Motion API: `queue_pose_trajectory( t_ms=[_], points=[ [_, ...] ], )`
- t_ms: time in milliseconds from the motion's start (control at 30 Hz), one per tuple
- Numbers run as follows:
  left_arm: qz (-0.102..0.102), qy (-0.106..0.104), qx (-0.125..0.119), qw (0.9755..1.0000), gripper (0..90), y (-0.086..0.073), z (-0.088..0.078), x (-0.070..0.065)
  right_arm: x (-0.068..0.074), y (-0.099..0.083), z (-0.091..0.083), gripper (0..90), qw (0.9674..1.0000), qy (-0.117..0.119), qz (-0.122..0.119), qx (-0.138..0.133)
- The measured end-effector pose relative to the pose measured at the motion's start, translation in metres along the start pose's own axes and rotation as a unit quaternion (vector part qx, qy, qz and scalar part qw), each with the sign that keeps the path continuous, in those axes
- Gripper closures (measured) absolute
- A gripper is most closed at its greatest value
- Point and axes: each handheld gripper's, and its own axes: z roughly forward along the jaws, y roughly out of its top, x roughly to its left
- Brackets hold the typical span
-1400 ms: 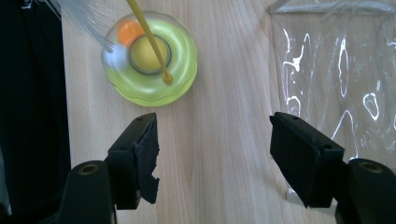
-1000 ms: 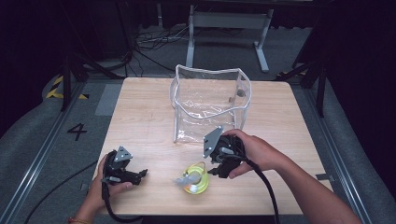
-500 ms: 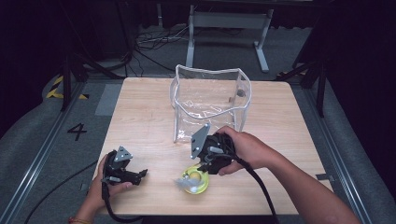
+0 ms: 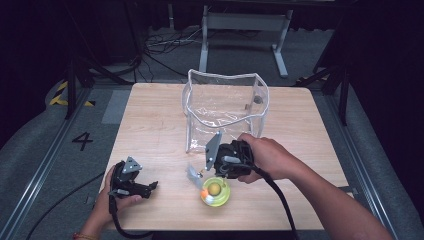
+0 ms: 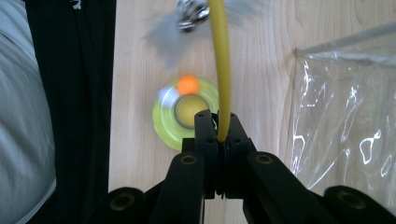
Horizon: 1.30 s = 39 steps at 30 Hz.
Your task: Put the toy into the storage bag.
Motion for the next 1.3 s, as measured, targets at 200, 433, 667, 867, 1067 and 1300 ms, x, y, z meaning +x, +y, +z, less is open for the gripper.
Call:
queue_pose_trajectory(
  t_ms=[200,433,667,867,1067,1300],
  points=[
    [-0.002,-0.001,0.001,1.0,0.5,0.0,0.0,0.0,-0.005,-0.024,-0.018,88.3,0.9996,-0.012,0.023,-0.007],
    [0.0,0.0,0.0,1.0,0.5,0.0,0.0,0.0,-0.011,-0.063,-0.039,88.3,0.997,-0.034,0.068,-0.01],
    [0.0,0.0,0.0,1.0,0.5,0.0,0.0,0.0,-0.018,-0.109,-0.056,88.4,0.991,-0.061,0.119,-0.011],
    [0.0,0.0,0.0,1.0,0.5,0.0,0.0,0.0,-0.027,-0.139,-0.064,88.4,0.9844,-0.072,0.16,-0.004],
    [0.0,0.0,0.0,1.0,0.5,0.0,0.0,0.0,-0.042,-0.162,-0.074,88.4,0.9768,-0.086,0.196,0.004],
    [0.0,0.0,0.0,1.0,0.5,0.0,0.0,0.0,-0.065,-0.177,-0.102,88.4,0.9669,-0.111,0.23,0.005]
  ],
)
